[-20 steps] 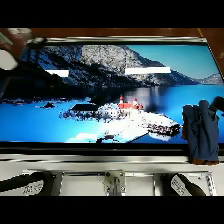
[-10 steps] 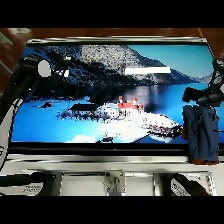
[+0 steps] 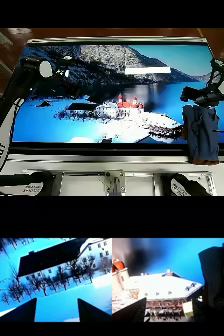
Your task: Fold the shirts.
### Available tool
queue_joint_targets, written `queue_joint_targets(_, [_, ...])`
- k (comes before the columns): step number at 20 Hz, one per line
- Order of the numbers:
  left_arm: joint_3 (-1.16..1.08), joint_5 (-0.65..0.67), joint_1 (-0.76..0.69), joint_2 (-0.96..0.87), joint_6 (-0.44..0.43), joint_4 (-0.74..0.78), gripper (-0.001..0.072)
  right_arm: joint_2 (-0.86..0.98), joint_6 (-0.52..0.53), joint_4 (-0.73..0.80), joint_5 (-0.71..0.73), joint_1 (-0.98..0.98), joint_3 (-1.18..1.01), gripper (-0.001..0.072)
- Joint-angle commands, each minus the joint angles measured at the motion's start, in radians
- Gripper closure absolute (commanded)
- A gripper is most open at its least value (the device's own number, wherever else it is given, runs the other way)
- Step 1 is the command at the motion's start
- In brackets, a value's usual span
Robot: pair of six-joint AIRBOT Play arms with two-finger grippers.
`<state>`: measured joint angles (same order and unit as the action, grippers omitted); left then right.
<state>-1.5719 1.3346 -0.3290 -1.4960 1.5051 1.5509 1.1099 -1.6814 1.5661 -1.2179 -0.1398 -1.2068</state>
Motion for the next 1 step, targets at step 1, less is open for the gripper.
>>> queue_joint_targets(1, [-0.001, -0.043, 0.000, -0.002, 0.001, -0.005, 0.0118, 0.001, -0.001, -0.001, 0.000, 0.000, -0.001, 0.0031])
